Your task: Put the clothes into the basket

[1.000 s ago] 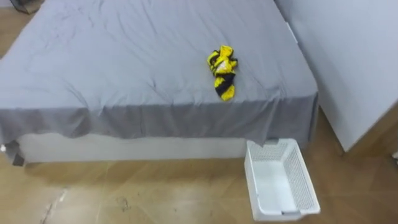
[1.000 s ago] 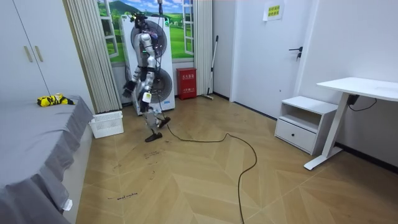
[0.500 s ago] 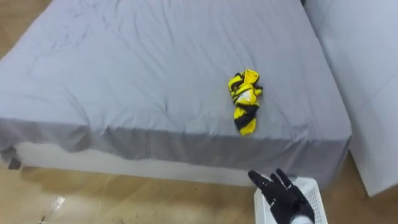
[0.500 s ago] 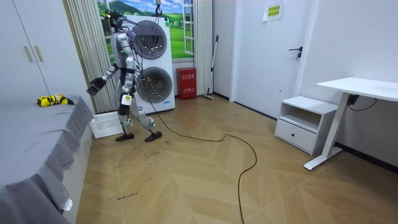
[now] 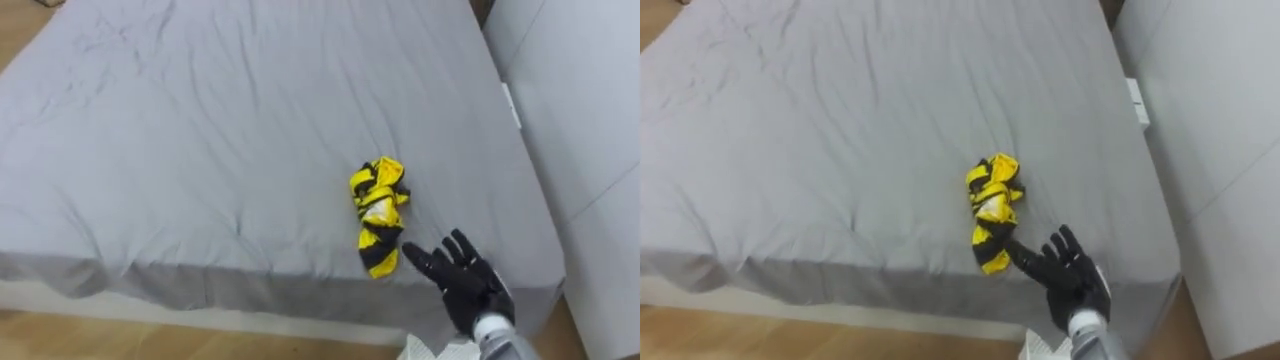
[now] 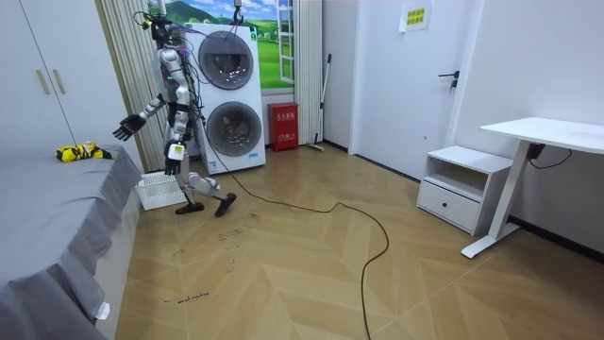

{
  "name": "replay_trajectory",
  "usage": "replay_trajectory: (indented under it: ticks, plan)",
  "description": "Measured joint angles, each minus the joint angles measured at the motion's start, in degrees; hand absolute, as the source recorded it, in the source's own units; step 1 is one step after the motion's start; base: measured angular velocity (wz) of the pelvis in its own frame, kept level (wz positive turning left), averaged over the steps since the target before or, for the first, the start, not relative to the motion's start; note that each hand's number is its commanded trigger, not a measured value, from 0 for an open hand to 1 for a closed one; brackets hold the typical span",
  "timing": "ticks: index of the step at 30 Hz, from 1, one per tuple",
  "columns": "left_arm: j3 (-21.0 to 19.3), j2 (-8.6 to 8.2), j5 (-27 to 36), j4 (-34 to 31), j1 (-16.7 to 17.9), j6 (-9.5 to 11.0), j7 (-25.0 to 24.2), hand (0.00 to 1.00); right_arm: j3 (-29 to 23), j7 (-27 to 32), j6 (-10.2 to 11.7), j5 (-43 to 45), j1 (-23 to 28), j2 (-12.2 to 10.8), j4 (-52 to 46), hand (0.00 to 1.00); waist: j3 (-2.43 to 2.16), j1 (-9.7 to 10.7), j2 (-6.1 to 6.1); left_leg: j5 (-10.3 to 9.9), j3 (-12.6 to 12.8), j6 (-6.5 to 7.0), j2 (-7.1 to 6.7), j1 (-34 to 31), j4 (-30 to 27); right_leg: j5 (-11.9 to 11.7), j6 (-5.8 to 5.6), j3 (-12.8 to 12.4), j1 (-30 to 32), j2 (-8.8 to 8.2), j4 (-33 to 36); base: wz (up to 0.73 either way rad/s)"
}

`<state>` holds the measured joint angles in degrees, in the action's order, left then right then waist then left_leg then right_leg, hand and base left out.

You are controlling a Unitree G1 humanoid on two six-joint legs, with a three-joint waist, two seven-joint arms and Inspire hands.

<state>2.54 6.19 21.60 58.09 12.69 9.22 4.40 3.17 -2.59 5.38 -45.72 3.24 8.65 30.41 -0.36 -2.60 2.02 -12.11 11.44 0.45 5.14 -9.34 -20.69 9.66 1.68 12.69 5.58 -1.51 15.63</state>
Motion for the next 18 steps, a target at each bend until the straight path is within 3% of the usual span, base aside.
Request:
replay_trajectory:
  ticks: [4,6,9,13,18]
  plan:
    - [-0.2,0.4,-0.1,1.6,-0.2,0.2,-0.2,0.0,-0.1,1.2,2.1,0.5,-1.2,1.3,-0.2,0.0,0.29,-0.7,0.49,0.6,0.6,0.69,-1.48,0.9,2.6,-0.3,-0.73,-0.3,0.4,-1.43,0.2,-0.08]
    - [-0.3,1.16,-1.8,2.3,-2.0,0.0,-0.5,0.0,-0.1,2.2,2.1,1.8,-3.3,2.2,1.1,0.0,1.11,-0.7,1.06,1.2,0.0,1.02,-2.3,0.3,3.7,0.0,-1.1,0.1,1.3,-2.19,0.4,0.14]
    - [-0.5,2.08,-2.6,5.1,-5.0,-0.8,-0.5,0.0,-0.4,3.4,2.1,5.7,-8.8,3.2,5.0,0.0,1.55,-0.5,1.76,1.5,-0.5,1.46,-2.87,-2.5,3.5,0.1,-1.29,0.4,4.0,-2.78,1.2,0.11]
    - [0.6,2.55,-2.6,7.3,-8.4,-1.9,-0.5,0.0,-1.1,5.6,2.1,8.4,-16.6,5.4,7.6,0.0,1.72,-0.8,1.99,2.1,-0.6,2.15,-3.37,-6.2,3.0,-0.2,-1.63,1.1,7.7,-3.56,2.1,0.06]
    - [1.6,2.77,-2.5,8.4,-10.4,-3.1,-0.9,0.0,-2.3,8.7,2.1,9.7,-25.5,5.9,14.4,0.0,1.8,-1.4,2.07,2.4,-1.2,2.63,-3.83,-8.1,2.9,-0.2,-1.88,1.8,9.4,-4.23,2.6,0.1]
